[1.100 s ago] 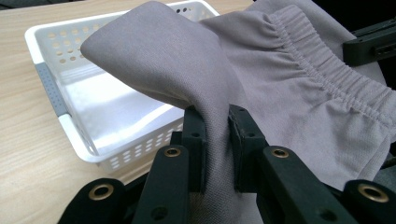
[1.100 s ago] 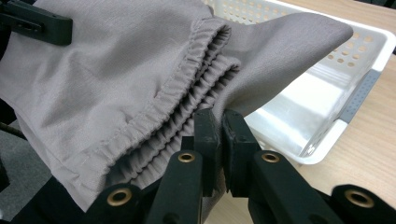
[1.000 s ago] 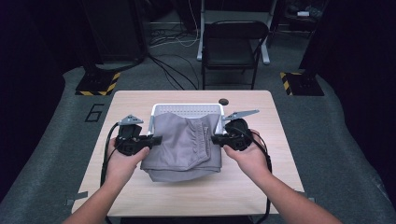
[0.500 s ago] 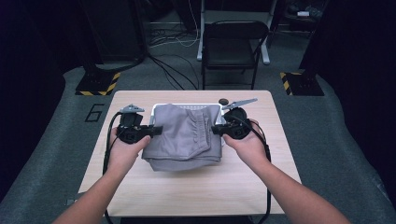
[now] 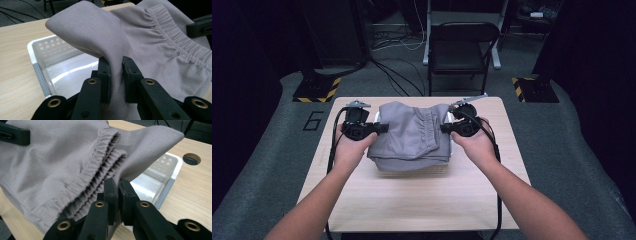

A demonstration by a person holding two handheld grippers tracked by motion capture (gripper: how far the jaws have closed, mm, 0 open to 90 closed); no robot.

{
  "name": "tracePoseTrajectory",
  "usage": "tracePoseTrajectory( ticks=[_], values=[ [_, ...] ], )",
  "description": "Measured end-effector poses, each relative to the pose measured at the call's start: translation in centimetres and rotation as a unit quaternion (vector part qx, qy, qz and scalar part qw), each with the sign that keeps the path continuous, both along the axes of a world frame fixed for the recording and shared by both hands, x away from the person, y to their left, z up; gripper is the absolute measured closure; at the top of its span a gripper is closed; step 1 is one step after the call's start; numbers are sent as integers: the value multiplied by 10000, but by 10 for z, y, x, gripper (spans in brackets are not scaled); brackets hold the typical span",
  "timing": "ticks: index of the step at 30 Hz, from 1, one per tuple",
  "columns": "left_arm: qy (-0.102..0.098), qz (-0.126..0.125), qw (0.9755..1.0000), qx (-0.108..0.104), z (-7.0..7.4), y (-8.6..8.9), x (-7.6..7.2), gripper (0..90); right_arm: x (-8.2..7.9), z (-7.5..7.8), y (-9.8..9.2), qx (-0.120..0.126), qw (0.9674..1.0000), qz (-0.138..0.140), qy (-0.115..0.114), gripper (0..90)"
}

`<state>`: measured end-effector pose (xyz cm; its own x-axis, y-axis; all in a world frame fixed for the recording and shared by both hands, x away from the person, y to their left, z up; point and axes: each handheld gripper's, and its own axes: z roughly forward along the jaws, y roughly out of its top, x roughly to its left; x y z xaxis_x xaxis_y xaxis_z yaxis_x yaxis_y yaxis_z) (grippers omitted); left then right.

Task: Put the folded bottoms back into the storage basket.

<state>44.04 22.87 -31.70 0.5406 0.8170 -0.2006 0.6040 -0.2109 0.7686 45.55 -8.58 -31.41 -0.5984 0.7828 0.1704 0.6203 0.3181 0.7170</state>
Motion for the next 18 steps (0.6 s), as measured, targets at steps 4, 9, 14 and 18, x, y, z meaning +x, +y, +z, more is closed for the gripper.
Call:
tracePoseTrajectory(
  ticks=[4,9,14,18],
  values=[
    [11,82,10000,22,0,-2,8,784,8,0,0,-11,10000,-84,-29,855],
    [16,174,9998,77,-1,-2,18,785,16,3,3,-52,9998,-212,11,854],
    [50,297,9995,4,0,0,29,785,25,4,7,-121,9996,-256,-16,855],
    [63,334,9994,45,-1,1,35,785,31,4,11,-73,9991,-415,48,854]
  ],
)
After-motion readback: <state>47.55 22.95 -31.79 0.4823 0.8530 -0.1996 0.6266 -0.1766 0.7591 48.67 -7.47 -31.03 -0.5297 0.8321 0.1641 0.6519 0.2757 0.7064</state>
